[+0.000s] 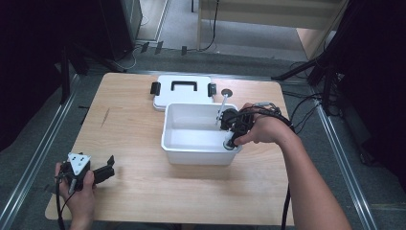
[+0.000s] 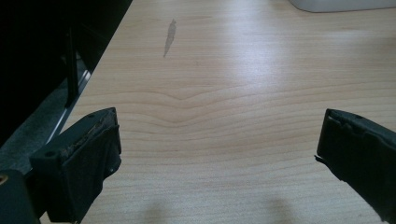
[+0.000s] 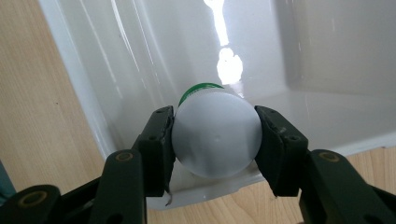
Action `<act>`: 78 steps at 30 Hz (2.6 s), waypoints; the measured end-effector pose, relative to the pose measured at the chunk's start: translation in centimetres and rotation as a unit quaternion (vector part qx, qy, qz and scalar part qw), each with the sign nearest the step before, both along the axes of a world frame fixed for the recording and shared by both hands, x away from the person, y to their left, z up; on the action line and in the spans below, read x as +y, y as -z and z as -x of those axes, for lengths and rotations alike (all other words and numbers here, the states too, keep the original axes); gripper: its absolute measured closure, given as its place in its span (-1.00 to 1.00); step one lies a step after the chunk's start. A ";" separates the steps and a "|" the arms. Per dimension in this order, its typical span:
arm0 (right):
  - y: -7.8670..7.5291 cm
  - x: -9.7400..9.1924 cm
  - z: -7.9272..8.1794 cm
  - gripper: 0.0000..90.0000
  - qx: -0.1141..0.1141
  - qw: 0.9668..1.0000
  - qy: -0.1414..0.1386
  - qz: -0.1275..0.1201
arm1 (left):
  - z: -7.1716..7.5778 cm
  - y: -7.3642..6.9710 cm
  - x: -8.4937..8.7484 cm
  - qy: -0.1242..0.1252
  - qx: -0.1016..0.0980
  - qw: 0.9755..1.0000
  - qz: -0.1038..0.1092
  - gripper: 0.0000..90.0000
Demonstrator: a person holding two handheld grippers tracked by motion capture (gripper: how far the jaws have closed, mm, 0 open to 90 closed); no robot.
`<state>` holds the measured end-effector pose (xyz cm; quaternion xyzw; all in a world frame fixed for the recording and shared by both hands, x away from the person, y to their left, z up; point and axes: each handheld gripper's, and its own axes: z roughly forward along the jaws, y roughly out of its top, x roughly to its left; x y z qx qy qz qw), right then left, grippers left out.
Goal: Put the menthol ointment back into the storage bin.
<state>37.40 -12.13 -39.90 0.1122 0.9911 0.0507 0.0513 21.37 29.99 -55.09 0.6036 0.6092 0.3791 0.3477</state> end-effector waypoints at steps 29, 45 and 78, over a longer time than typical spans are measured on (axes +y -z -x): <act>2.9 1.9 -0.6 0.15 -0.015 0.997 -0.052 0.052 | 0.0 0.0 0.0 0.001 0.002 1.000 -0.001 -1.00; 4.1 2.6 -1.0 0.14 -0.011 0.997 -0.047 0.065 | 0.0 0.0 0.0 0.001 0.002 1.000 0.000 -1.00; 4.8 3.0 -1.2 0.13 -0.005 0.996 -0.036 0.079 | 0.0 0.0 0.0 0.001 0.002 1.000 0.003 -1.00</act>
